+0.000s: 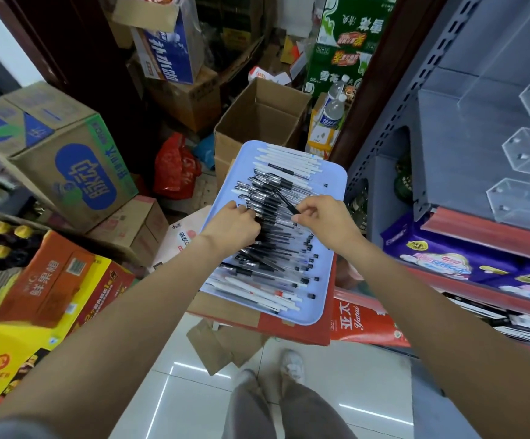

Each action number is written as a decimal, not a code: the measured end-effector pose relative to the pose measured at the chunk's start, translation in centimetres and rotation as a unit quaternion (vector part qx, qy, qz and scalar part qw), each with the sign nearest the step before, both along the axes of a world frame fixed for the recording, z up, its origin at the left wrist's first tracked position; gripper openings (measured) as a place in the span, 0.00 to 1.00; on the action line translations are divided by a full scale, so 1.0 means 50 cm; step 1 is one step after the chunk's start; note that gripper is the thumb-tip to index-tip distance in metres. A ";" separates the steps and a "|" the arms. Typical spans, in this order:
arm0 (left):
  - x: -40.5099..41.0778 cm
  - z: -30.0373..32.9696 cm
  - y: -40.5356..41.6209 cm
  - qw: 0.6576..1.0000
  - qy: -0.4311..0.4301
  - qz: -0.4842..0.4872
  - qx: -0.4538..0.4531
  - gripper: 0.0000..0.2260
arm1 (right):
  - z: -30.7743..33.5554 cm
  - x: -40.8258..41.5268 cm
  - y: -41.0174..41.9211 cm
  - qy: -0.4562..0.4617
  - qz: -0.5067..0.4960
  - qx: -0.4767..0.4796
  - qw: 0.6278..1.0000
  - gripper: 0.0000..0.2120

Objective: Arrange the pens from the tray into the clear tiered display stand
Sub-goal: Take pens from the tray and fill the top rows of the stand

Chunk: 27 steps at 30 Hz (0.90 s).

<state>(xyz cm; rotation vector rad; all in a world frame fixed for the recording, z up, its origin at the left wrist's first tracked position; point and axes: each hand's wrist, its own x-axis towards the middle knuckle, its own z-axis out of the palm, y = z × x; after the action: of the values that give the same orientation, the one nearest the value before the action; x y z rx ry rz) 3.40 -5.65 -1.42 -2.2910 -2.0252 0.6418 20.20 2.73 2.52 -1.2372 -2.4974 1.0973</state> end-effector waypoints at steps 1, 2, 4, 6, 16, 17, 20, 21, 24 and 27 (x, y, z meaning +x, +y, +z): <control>-0.001 -0.003 0.000 1.000 0.008 -0.005 0.006 0.09 | 0.001 0.000 -0.001 -0.001 -0.001 0.001 1.000 0.08; -0.003 -0.004 0.000 1.000 0.013 -0.007 0.006 0.09 | 0.002 -0.001 -0.003 -0.001 -0.002 0.001 1.000 0.08; -0.001 -0.005 0.002 1.000 0.010 -0.007 0.005 0.09 | 0.005 -0.003 -0.005 -0.001 -0.007 0.002 1.000 0.09; 0.002 -0.004 0.002 1.000 -0.019 0.008 0.018 0.09 | 0.006 -0.004 -0.007 0.001 -0.014 0.000 1.000 0.09; 0.005 0.002 -0.023 0.702 -0.608 0.327 0.173 0.04 | 0.007 -0.013 -0.012 0.006 -0.026 -0.014 1.000 0.09; 0.007 0.007 -0.022 0.659 -0.646 0.341 0.180 0.03 | 0.007 -0.015 -0.011 0.005 -0.028 -0.013 1.000 0.09; 0.013 0.022 -0.015 0.555 -0.716 0.377 0.192 0.04 | 0.017 -0.016 -0.010 0.017 -0.038 -0.016 0.999 0.09; 0.015 0.029 -0.011 0.525 -0.733 0.388 0.192 0.04 | 0.022 -0.016 -0.008 0.026 -0.043 -0.017 0.999 0.08; 0.023 0.063 0.008 0.451 -0.780 0.392 0.187 0.06 | 0.057 -0.010 0.000 0.068 -0.069 -0.030 0.995 0.05; 0.037 0.123 0.035 0.466 -0.792 0.340 0.200 0.07 | 0.119 0.007 0.017 0.132 -0.098 -0.043 0.985 0.10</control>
<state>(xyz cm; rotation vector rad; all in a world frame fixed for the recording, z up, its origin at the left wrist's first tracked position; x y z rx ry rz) 5.27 -3.90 4.75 -1.2645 -2.6824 -2.7385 20.54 3.58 8.46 -1.2367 -2.1062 1.2372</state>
